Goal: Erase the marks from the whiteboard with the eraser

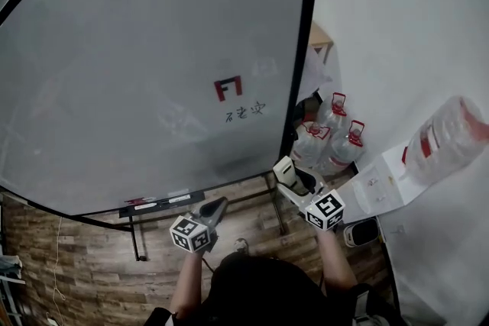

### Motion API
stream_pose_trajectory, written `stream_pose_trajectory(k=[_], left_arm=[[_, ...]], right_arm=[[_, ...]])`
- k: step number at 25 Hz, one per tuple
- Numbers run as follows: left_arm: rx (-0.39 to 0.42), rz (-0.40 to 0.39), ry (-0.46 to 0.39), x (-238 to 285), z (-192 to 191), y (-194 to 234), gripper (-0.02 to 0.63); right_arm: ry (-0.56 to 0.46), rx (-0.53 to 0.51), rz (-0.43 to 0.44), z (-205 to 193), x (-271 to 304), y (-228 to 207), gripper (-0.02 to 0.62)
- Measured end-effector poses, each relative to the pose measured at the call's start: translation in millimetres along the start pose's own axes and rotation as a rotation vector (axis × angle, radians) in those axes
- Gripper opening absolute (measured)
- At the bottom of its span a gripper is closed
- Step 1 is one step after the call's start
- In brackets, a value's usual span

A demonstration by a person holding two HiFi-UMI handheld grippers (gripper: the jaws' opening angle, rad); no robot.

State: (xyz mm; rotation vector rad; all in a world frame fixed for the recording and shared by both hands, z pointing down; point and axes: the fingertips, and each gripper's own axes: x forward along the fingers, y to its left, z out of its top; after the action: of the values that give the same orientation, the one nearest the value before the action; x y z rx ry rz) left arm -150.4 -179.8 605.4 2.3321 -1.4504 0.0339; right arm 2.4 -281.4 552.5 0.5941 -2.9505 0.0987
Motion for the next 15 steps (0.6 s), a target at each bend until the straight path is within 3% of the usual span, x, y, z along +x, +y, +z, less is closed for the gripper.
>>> stream_pose_trajectory(k=[6, 11, 15], left_arm=[[0.037, -0.049, 0.018, 16, 17, 21, 0.012], [0.058, -0.087, 0.038, 23, 24, 34, 0.012], [0.076, -0.114, 0.042, 30, 29, 35, 0.012]], right_arm=[[-0.147, -0.132, -0.135, 83, 23, -30, 0.256], [-0.291, -0.279, -0.18, 170, 24, -28, 0.256], [-0.367, -0.334, -0.198, 213, 28, -23, 0.256]])
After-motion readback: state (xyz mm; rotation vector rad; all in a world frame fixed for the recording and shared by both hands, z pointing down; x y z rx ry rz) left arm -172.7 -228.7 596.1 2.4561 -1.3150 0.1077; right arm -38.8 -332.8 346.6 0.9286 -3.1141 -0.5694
